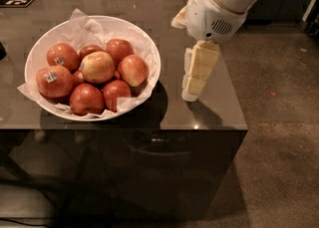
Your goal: Pick apple from white bowl
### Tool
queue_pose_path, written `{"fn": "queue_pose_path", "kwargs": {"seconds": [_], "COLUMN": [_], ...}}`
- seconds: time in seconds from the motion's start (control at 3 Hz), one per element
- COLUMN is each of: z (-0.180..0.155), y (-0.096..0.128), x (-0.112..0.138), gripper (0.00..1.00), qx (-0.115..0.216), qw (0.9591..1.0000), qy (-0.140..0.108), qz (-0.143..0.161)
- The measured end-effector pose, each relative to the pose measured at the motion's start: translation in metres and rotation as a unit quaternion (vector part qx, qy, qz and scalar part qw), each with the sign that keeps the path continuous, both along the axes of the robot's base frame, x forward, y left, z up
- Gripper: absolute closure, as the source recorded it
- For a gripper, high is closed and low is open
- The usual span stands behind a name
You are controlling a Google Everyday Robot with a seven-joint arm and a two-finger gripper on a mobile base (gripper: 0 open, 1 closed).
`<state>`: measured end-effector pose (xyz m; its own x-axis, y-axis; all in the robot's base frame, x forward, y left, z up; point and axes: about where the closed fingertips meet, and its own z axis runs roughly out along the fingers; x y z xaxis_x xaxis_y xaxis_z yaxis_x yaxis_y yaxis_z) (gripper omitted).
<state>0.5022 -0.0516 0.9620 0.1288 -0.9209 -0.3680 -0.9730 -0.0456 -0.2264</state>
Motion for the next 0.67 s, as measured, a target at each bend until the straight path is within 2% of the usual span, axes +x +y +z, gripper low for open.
{"fn": "queue_pose_path", "kwargs": {"seconds": [0.33, 0.67], "z": [0.0036, 0.0043], "y": [0.0386, 0.0405], "x": [0.0163, 0.0171], "gripper": [0.00, 0.00], "qx": [0.020, 0.020], "qw": [0.9988, 0.9988], "qy": [-0.008, -0.008], "qz": [0.044, 0.045]}}
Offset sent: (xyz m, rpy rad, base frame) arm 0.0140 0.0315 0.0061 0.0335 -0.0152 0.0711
